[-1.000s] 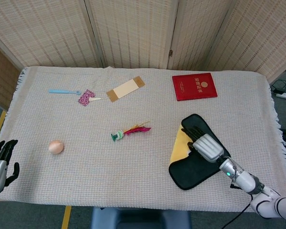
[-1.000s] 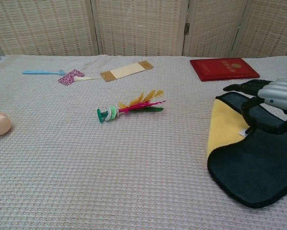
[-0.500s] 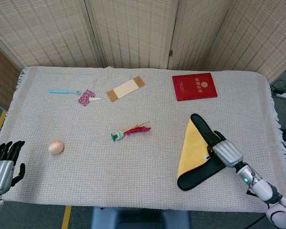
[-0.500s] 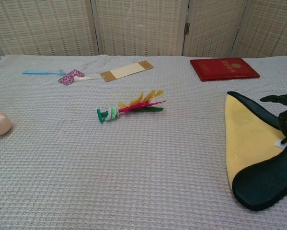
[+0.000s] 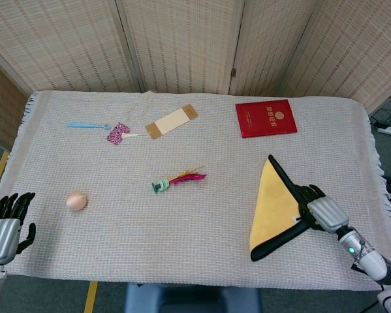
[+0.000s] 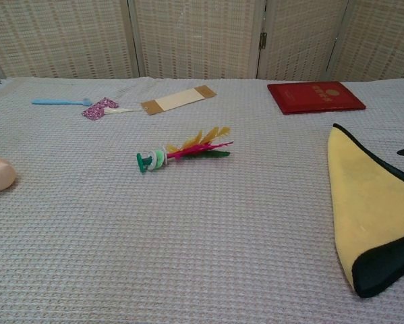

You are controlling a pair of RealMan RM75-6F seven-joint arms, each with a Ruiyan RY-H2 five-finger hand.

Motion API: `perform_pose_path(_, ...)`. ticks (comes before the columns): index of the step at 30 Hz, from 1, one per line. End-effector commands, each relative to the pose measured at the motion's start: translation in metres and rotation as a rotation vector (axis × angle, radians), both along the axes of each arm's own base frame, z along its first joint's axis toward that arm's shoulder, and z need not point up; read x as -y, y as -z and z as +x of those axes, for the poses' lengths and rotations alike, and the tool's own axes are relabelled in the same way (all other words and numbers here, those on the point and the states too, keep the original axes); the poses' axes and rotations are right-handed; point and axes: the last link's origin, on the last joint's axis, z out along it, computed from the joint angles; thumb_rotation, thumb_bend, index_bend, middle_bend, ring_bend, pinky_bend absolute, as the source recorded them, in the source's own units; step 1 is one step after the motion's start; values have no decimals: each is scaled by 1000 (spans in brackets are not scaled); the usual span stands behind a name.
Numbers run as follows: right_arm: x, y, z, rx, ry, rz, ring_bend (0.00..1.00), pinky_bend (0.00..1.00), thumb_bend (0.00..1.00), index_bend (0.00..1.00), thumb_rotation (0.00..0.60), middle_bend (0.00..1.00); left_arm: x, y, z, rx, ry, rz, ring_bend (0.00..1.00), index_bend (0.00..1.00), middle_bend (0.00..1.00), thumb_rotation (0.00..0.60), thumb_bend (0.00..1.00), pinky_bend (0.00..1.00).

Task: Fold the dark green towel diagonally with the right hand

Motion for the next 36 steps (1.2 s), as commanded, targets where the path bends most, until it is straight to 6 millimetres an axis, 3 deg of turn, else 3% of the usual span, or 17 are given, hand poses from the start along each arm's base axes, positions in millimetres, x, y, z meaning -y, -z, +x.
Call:
perform_pose_path(1, -1, -4, -5, 0, 17, -13, 11, 0, 547, 644, 600, 4, 0, 1, 0, 0, -3, -1, 31, 41, 134, 600, 645, 3)
perform_pose_path(16, -5, -5, -19, -2, 58, -26, 12, 0, 546, 640, 600, 4, -1, 4, -2, -8, -13, -10, 31, 40, 134, 600, 644, 3)
perform_pose_path(28, -9, -10, -22, 13, 82, -20, 0, 0, 546, 286, 600, 0, -1, 5, -2, -8, -17, -14, 31, 40, 134, 600, 643, 3)
perform_pose_path(36, -12, -24, -18, 85, 88, -66, 0, 0, 546, 259, 600, 0, -1, 3, -1, -2, -12, -8, 31, 39, 134, 600, 643, 3)
